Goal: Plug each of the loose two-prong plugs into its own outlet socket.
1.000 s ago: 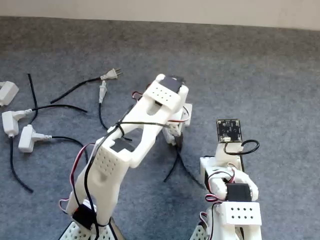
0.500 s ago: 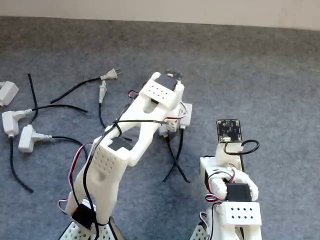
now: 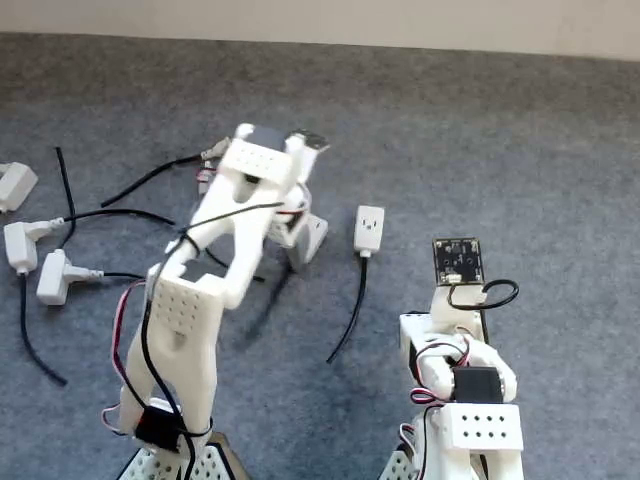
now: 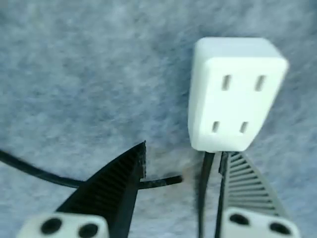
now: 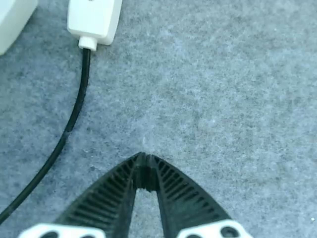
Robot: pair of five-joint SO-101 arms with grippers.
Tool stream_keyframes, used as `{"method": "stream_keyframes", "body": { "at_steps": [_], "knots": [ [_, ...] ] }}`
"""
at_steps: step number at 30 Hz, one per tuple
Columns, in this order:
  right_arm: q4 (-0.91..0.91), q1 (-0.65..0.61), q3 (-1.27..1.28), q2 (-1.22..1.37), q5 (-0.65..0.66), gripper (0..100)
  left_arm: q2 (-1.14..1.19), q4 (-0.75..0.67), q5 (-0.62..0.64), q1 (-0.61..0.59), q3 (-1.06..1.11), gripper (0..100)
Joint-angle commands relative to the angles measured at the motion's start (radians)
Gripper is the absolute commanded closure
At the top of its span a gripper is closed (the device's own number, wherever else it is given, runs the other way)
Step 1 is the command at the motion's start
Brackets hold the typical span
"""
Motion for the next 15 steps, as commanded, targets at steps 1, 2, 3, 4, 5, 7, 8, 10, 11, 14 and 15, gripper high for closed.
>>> {"method": "stream_keyframes", "body": {
  "at_steps": [1,2,3,4,5,7,8,10,11,14,15],
  "knots": [
    [0.004,-0.041,-0.065,-0.008,-0.006,99.1,-0.016,0.068,-0.222,-0.050,-0.008,77],
    [0.004,-0.041,-0.065,-0.008,-0.006,99.1,-0.018,0.080,-0.244,-0.054,-0.008,77],
    [0.004,-0.041,-0.065,-0.008,-0.006,99.1,-0.018,0.081,-0.244,-0.058,-0.010,77],
    [0.004,-0.041,-0.065,-0.008,-0.006,99.1,-0.018,0.084,-0.244,-0.058,-0.024,76],
    [0.004,-0.041,-0.065,-0.008,-0.006,99.1,-0.018,0.087,-0.244,-0.056,-0.041,76],
    [0.004,-0.041,-0.065,-0.008,-0.006,99.1,-0.018,0.089,-0.244,-0.044,-0.074,76],
    [0.004,-0.041,-0.065,-0.008,-0.006,99.1,-0.018,0.089,-0.244,-0.027,-0.093,76],
    [0.004,-0.041,-0.065,-0.008,-0.006,99.1,-0.018,0.107,-0.242,0.007,-0.134,74],
    [0.004,-0.041,-0.065,-0.008,-0.006,99.1,-0.018,0.110,-0.241,0.025,-0.153,72],
    [0.004,-0.042,-0.065,-0.008,-0.005,99.1,-0.018,0.110,-0.196,0.073,-0.199,71],
    [0.004,-0.042,-0.065,-0.008,-0.005,99.1,-0.013,0.109,-0.187,0.087,-0.214,71]
  ]
}}
